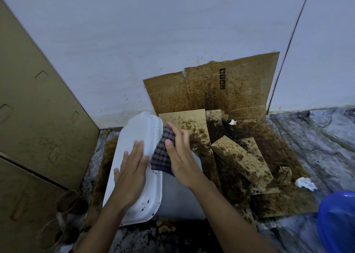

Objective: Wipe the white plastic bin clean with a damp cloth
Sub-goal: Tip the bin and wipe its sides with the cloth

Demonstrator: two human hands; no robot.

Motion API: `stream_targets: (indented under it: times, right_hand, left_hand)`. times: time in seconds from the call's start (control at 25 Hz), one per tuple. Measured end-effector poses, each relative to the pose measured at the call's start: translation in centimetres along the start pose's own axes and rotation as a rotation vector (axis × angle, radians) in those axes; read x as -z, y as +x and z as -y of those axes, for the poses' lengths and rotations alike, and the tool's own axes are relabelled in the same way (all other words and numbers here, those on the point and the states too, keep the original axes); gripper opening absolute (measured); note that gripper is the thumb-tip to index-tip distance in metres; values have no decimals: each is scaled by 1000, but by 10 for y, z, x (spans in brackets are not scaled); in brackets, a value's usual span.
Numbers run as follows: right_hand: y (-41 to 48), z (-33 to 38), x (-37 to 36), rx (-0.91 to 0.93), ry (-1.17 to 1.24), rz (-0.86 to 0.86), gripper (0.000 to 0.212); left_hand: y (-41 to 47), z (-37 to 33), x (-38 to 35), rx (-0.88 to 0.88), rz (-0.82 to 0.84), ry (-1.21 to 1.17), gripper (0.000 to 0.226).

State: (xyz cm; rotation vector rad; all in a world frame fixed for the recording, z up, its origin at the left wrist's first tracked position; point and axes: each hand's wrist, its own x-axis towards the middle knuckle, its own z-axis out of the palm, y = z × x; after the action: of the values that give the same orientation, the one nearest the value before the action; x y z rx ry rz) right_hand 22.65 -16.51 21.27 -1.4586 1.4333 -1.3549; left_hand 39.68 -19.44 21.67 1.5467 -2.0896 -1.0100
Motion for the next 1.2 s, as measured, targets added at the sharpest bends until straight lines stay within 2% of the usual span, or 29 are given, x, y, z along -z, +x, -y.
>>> stream_targets:
  times: [0.12, 0.2, 0.32, 0.44, 0.52, 0.6, 0.72, 0.96, 1.2]
  right_hand:
    - [10, 10, 3, 41, -139, 59, 53]
    - [13, 7, 5, 52, -280, 84, 55]
    - [14, 1, 11, 60, -481, 77, 55]
    - [13, 1, 17, 2, -631, 105, 53]
    - [11, 2, 19, -44, -625, 145, 55]
    - [8, 4, 19, -63, -610, 165, 56]
    - [6, 4, 19, -103, -529, 165, 57]
    - [-8, -6, 35, -208, -423, 77, 57]
    - [-27, -5, 59, -311, -397, 36, 54]
  left_hand:
    - [5, 9, 11, -80, 73, -163, 59]
    - [8, 15, 16, -126, 87, -180, 53]
    - [5, 14, 16, -216, -16, -119, 51]
    - [4, 16, 18, -192, -201, -148, 53]
    - [6, 26, 20, -88, -258, -86, 58]
    - [6, 35, 19, 24, -221, -70, 72]
    - [2, 34, 11, 32, -182, -146, 85]
    - [3, 12, -6, 14, -117, -140, 57]
    - [10, -4, -23, 31, -11, -138, 74]
